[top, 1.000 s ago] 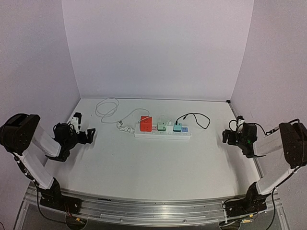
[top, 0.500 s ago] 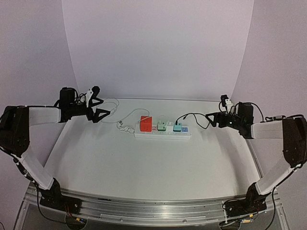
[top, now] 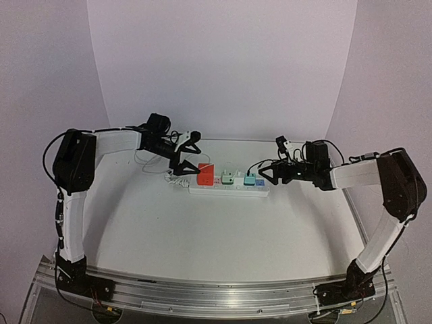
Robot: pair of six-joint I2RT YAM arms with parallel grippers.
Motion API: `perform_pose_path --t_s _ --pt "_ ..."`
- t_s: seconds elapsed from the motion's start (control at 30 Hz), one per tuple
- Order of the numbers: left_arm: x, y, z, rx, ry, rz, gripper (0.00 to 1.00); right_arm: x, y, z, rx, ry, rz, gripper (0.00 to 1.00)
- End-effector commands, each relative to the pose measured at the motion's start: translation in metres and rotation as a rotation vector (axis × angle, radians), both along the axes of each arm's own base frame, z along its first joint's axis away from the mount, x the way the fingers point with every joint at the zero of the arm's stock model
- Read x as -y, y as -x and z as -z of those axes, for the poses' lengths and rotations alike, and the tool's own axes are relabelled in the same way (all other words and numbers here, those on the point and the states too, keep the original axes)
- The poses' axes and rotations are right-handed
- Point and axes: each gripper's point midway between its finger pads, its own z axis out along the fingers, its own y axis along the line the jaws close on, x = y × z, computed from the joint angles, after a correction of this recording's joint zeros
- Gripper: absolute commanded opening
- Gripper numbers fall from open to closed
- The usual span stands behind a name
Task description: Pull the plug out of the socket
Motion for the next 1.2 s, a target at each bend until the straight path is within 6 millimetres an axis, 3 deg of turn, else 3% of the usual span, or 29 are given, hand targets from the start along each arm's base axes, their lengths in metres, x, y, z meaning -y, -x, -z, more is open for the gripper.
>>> perform_pose_path --t_s 0.0,0.2,0.4,0.57,0.93,1.17 --pt "0.019 -0.024 0.005 0.026 -0.019 0.005 1.0 -0.015 0.003 -0.004 -0.015 -0.027 -0.043 0.89" --pt "0.038 -0.021 0.008 0.032 -0.024 0.088 1.0 -0.018 0.011 0.008 -0.042 -0.016 -0.038 0.88" --pt "0.039 -0.018 0.029 0.028 -0.083 0.103 0.99 -0.025 0.016 0.012 -0.046 -0.013 -0.047 0.89" --pt "0.037 -0.012 0.044 0.021 -0.129 0.118 0.96 -0.032 0.016 0.009 -0.036 -0.015 -0.058 0.89" --pt "0.035 -0.021 0.064 0.048 -0.172 0.081 0.83 -0.047 0.013 -0.015 0.018 -0.033 -0.085 0.88" --pt "0.038 -0.02 0.066 0.062 -0.165 0.094 0.74 -0.049 0.011 -0.014 -0.004 -0.047 -0.071 0.88"
